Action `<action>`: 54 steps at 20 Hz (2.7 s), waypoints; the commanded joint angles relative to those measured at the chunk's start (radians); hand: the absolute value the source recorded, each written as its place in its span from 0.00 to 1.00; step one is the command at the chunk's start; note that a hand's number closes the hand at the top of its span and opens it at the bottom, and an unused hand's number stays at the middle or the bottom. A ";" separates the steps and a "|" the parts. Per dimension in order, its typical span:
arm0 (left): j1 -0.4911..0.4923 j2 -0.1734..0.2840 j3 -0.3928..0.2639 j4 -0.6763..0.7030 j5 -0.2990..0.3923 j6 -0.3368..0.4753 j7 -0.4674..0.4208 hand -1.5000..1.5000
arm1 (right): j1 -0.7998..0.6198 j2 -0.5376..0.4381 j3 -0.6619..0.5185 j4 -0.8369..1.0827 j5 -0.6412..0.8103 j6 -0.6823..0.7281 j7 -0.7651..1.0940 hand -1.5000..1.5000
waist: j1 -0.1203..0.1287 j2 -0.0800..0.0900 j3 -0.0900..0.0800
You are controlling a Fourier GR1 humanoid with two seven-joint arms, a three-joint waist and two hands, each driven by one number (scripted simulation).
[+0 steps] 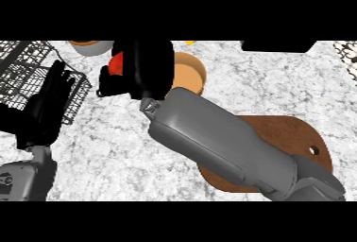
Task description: Pick the tomato from the cutting board and place it in the pot
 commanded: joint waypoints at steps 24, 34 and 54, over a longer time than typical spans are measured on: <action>-0.040 0.006 0.021 0.011 -0.002 -0.027 0.002 0.50 | 0.074 0.004 -0.281 0.553 -0.263 -0.004 -0.606 0.00 | 0.031 0.023 0.002; -0.041 -0.008 0.035 0.044 -0.006 -0.016 -0.015 0.50 | 0.142 0.004 -0.512 0.407 -0.552 -0.067 -0.949 0.00 | 0.002 0.013 0.002; -0.062 -0.028 0.060 0.089 -0.053 -0.013 -0.021 0.50 | 0.361 -0.205 -0.651 0.240 -0.616 0.286 -1.067 0.00 | -0.035 -0.002 0.001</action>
